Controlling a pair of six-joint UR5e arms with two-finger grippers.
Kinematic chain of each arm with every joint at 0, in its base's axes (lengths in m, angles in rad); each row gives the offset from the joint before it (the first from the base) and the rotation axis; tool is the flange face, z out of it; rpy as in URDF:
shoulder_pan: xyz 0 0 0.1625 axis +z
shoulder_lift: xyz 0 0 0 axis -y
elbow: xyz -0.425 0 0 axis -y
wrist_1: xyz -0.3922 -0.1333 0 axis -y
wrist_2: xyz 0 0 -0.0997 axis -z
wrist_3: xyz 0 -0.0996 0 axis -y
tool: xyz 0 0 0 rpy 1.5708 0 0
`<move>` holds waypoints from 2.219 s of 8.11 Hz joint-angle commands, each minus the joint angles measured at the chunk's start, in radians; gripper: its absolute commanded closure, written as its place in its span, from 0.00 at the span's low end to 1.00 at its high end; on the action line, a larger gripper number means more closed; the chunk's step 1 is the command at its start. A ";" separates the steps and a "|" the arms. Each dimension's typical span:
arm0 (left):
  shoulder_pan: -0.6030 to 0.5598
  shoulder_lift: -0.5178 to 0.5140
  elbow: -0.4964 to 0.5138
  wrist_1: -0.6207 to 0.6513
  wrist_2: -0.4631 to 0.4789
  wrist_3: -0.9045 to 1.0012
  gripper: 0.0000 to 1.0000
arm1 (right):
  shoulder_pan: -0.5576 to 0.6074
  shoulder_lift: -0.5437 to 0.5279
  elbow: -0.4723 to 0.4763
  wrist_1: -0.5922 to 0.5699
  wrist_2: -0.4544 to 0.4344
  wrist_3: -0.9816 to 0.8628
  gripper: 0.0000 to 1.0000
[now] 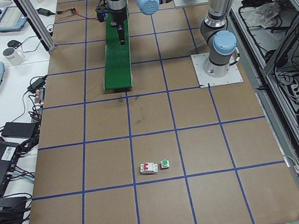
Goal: Move capacitor from left to right
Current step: 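Move the right gripper to the conveyor's far end while the belt carries the capacitor, then grasp the capacitor at the belt's end with the right gripper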
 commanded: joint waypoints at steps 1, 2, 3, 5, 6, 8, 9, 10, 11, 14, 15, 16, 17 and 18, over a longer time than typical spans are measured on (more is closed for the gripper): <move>0.000 -0.002 0.001 0.000 -0.001 0.000 0.00 | 0.000 0.000 0.000 0.000 0.002 0.002 0.00; 0.000 -0.003 -0.001 0.000 -0.005 0.000 0.00 | 0.000 0.000 0.000 0.000 0.001 0.002 0.00; 0.000 -0.002 -0.001 0.000 -0.004 0.000 0.00 | 0.000 0.000 0.000 0.000 0.001 0.002 0.00; 0.000 -0.003 -0.001 0.000 -0.002 0.000 0.00 | 0.000 0.000 0.002 0.000 -0.001 0.002 0.00; 0.000 -0.003 -0.001 0.000 -0.005 0.000 0.00 | 0.000 0.000 0.002 0.000 -0.001 0.002 0.00; 0.000 -0.003 -0.001 0.000 -0.007 0.000 0.00 | 0.000 0.000 0.002 0.000 -0.001 0.002 0.00; 0.000 -0.002 -0.001 0.000 -0.010 0.000 0.00 | 0.000 0.000 0.002 0.000 -0.001 0.000 0.00; 0.000 -0.003 -0.001 0.000 -0.010 0.000 0.00 | 0.002 0.000 0.002 0.000 -0.002 0.000 0.00; 0.000 -0.003 -0.001 0.000 -0.008 0.000 0.00 | 0.002 0.000 0.003 0.000 -0.002 0.000 0.00; 0.000 -0.003 -0.001 0.000 -0.007 0.002 0.00 | 0.002 0.002 0.006 0.000 -0.017 0.003 0.00; 0.000 -0.003 -0.001 0.000 -0.008 0.002 0.00 | 0.008 0.000 0.006 -0.002 -0.063 0.006 0.26; 0.000 -0.003 -0.001 0.000 -0.008 0.002 0.00 | 0.011 -0.001 0.005 0.000 -0.097 0.002 0.59; 0.000 -0.003 -0.001 0.002 -0.012 0.002 0.00 | 0.011 -0.002 0.005 0.000 -0.116 0.000 0.80; 0.000 -0.003 -0.001 0.003 -0.012 0.002 0.00 | 0.011 -0.002 0.005 0.004 -0.117 0.000 0.90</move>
